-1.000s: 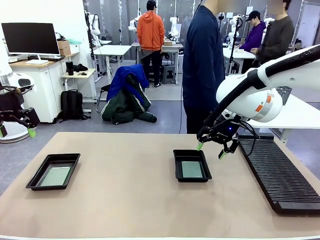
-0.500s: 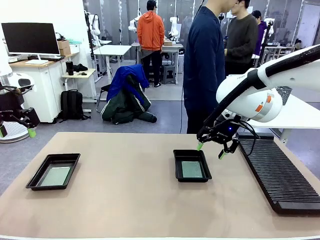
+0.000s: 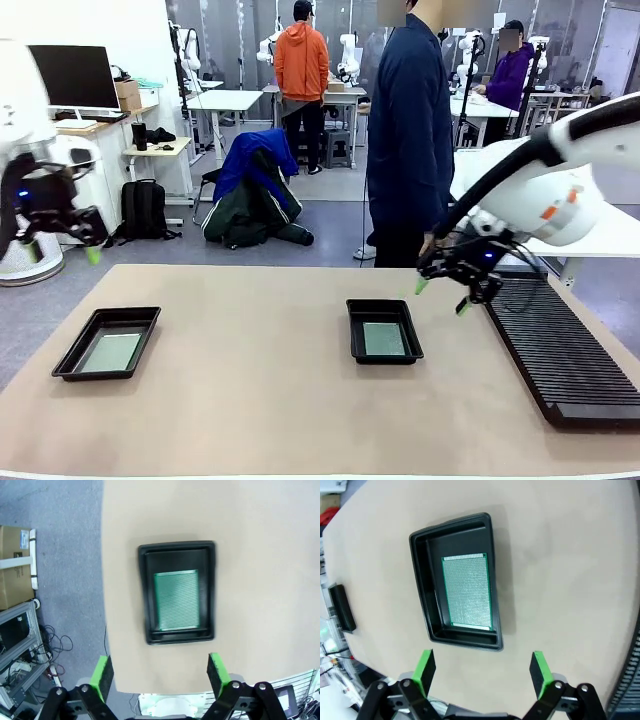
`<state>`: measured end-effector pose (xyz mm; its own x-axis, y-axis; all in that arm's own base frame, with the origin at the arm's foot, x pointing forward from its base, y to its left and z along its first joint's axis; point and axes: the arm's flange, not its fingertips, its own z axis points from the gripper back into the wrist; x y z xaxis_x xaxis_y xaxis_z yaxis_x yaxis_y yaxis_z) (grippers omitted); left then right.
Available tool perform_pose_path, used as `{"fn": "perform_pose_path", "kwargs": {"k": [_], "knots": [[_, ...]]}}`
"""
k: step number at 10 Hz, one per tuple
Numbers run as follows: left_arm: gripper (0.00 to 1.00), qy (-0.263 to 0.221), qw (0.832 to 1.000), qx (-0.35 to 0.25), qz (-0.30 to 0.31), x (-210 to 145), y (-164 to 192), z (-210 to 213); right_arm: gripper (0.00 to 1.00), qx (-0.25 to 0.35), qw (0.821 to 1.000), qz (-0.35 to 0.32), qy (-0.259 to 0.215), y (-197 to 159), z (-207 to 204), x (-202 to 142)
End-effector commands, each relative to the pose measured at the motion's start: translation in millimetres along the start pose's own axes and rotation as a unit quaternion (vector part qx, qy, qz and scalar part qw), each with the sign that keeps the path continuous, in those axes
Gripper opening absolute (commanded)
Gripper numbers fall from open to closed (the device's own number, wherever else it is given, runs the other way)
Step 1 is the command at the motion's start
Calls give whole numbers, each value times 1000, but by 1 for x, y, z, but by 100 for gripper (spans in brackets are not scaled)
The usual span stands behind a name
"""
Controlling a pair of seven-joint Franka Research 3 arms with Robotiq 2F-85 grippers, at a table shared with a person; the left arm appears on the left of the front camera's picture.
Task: Inspect and transfer BCBs to ESD trays.
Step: Pick up the ESD tray and place it on the left side of the table.
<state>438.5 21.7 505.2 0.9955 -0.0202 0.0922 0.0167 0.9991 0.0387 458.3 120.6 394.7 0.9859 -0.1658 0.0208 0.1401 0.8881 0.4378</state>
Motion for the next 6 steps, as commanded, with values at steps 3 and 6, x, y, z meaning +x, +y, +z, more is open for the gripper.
{"fn": "perform_pose_path", "kwargs": {"k": [3, 6], "knots": [[100, -24, 999, -25, -1, 30, -125, 43, 100, 109, 994, 16, -14, -102, 42, -24], [100, -37, 998, -46, -25, 48, -224, 46, 100, 154, 986, 32, -45, -155, 65, -32]]}}
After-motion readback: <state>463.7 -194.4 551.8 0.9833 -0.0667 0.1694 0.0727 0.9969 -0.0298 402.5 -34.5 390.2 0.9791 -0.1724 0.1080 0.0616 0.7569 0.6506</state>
